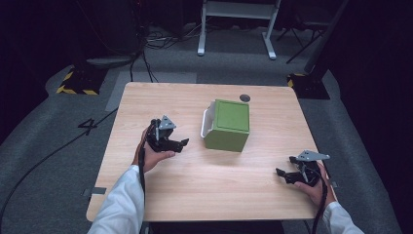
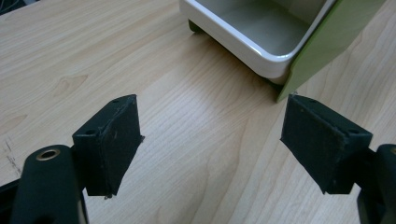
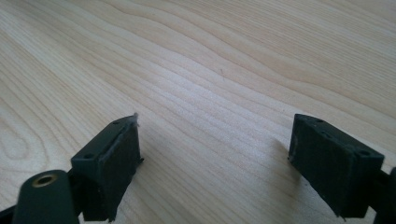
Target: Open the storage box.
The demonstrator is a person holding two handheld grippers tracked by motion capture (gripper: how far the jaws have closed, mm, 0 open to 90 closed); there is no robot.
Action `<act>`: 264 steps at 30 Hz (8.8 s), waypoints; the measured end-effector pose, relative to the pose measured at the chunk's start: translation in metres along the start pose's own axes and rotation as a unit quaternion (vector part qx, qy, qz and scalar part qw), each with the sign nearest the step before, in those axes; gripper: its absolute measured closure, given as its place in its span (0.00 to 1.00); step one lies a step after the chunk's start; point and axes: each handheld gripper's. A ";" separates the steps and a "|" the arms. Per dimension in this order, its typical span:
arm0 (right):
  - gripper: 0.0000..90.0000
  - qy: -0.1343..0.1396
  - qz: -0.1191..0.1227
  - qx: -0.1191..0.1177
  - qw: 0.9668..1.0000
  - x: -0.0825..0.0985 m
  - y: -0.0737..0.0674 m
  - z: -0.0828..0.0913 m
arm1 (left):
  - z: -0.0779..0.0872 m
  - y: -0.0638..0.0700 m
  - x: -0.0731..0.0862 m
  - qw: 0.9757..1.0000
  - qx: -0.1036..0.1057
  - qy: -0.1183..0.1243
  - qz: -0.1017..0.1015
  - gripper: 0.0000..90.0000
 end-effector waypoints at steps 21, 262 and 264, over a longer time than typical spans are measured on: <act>0.18 0.000 0.000 0.000 1.000 0.000 0.000 0.000 | -0.014 0.002 -0.030 0.999 0.011 0.032 -0.012 0.24; 0.18 0.000 0.001 -0.001 1.000 0.001 0.000 0.001 | 0.072 0.037 0.097 0.987 -0.044 -0.103 -0.111 0.25; 0.18 0.000 0.001 -0.001 1.000 0.001 0.000 0.001 | 0.072 0.036 0.099 0.989 -0.042 -0.099 -0.103 0.24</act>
Point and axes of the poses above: each handheld gripper's, and its own axes: z roughly backward along the jaws, x roughly out of its underside, y roughly to its right, and after that the axes turned 4 degrees about y, right-handed
